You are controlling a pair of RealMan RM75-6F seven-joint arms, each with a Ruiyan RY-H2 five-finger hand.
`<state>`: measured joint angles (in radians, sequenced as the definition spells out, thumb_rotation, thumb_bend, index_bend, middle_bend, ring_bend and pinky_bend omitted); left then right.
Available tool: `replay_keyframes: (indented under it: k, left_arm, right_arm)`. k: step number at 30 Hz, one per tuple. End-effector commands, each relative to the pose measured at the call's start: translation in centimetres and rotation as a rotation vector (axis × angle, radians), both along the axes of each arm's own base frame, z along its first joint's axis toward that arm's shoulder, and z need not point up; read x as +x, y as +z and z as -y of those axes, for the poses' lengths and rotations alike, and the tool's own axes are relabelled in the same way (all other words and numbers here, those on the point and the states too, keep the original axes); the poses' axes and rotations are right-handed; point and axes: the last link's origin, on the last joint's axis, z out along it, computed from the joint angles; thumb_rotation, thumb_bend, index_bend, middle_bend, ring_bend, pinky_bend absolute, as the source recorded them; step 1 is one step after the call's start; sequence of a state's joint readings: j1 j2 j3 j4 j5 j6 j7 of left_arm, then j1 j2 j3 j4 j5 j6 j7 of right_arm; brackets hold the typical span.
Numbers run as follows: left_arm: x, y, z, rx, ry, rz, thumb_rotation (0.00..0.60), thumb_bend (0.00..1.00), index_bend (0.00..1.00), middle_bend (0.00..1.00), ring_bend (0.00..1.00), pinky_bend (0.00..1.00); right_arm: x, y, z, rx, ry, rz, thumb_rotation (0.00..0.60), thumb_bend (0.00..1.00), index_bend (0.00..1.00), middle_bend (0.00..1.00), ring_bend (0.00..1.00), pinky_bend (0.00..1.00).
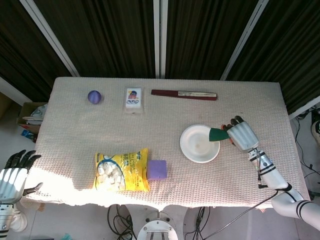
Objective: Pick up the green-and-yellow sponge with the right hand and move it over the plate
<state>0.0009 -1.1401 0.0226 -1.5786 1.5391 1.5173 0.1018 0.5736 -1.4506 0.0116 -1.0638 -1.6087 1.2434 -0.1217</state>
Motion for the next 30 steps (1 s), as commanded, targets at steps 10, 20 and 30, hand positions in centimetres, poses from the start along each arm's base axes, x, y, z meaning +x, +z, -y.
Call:
replay_keyframes:
  k: [10, 20, 30]
  left_arm:
    - [-0.3, -0.2, 0.3, -0.001, 0.011, 0.008, 0.6, 0.02, 0.23, 0.15, 0.08, 0.13]
    - [-0.6, -0.3, 0.4, 0.001, 0.012, 0.012, 0.6, 0.02, 0.23, 0.15, 0.08, 0.13]
    - [-0.8, -0.5, 0.4, -0.003, 0.019, 0.019, 0.6, 0.02, 0.23, 0.15, 0.08, 0.13]
  right_arm:
    - [0.7, -2.8, -2.5, 0.059, 0.161, -0.22, 0.6, 0.58, 1.0, 0.71, 0.45, 0.33]
    - [1.1, -5.1, -1.5, 0.017, 0.205, -0.243, 0.6, 0.58, 1.0, 0.72, 0.46, 0.33]
    - [2.3, -8.7, -1.1, 0.028, 0.236, -0.245, 0.6, 0.58, 1.0, 0.72, 0.47, 0.31]
